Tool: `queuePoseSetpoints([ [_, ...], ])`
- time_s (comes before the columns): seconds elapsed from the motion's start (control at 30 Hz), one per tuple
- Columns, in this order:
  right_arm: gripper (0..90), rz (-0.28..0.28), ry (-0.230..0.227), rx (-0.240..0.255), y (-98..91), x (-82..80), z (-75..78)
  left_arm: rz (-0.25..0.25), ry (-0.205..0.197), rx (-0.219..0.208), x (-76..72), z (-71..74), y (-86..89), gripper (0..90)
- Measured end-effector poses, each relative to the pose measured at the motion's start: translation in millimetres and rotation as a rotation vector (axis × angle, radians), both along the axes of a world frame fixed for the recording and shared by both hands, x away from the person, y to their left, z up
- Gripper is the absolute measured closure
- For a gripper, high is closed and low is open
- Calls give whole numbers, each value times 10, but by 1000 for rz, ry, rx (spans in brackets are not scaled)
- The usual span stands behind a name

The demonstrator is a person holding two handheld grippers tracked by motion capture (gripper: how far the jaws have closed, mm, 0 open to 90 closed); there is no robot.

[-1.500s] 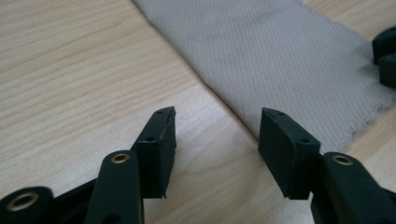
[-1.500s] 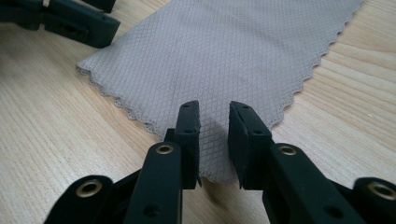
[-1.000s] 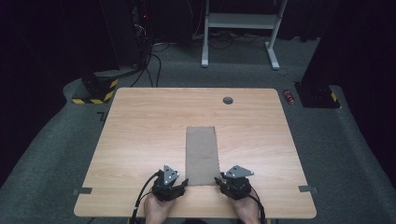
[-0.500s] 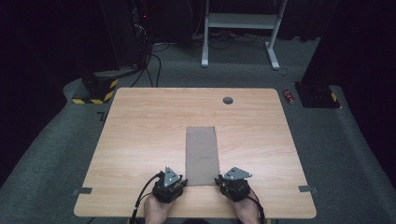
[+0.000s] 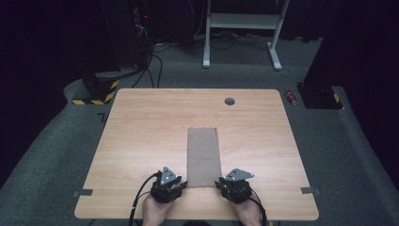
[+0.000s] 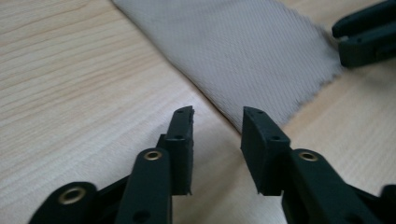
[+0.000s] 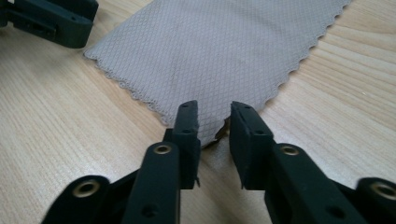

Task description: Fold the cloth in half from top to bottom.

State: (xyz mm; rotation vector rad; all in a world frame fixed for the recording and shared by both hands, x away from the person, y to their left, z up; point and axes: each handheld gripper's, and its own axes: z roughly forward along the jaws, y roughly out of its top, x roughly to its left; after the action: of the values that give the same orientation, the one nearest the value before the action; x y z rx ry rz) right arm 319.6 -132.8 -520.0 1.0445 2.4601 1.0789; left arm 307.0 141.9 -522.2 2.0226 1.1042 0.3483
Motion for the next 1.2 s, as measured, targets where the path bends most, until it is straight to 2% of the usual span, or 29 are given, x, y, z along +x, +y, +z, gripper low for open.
queuePoseSetpoints([
  [0.13, 694, -14, -2, 17, -23, 116, 46, 21, 16, -17, 223, 64, 52, 577],
  [0.27, 668, -41, 1, 63, -47, 326, 125, 46, 32, -39, 536, 125, 83, 533],
  [0.37, 664, -60, -10, 79, -43, 505, 176, 79, 54, -51, 772, 138, 88, 511],
  [0.53, 677, -107, 15, 105, -41, 828, 233, 112, 55, -18, 1106, 144, 53, 499],
  [0.6, 679, -113, 11, 100, -24, 940, 250, 116, 65, -2, 1239, 155, 38, 495],
  [0.67, 680, -116, 25, 95, -3, 1045, 266, 121, 67, 16, 1339, 170, 27, 495],
  [0.83, 700, -131, 32, 58, 65, 1308, 283, 147, 73, 24, 1612, 216, -8, 494],
  [0.93, 713, -143, 31, 46, 92, 1412, 270, 155, 82, 32, 1765, 229, -37, 490],
  [1.0, 717, -157, 48, 36, 103, 1479, 248, 160, 84, 40, 1835, 238, -49, 490],
  [1.03, 717, -162, 49, 33, 104, 1497, 244, 172, 74, 27, 1862, 237, -54, 491],
  [1.07, 717, -168, 54, 32, 107, 1521, 244, 174, 81, 22, 1896, 236, -50, 495],
  [1.13, 717, -177, 50, 29, 116, 1557, 253, 170, 99, 41, 1972, 218, -74, 490],
  [1.2, 713, -186, 58, 20, 121, 1598, 243, 174, 99, 39, 2017, 200, -86, 487],
])
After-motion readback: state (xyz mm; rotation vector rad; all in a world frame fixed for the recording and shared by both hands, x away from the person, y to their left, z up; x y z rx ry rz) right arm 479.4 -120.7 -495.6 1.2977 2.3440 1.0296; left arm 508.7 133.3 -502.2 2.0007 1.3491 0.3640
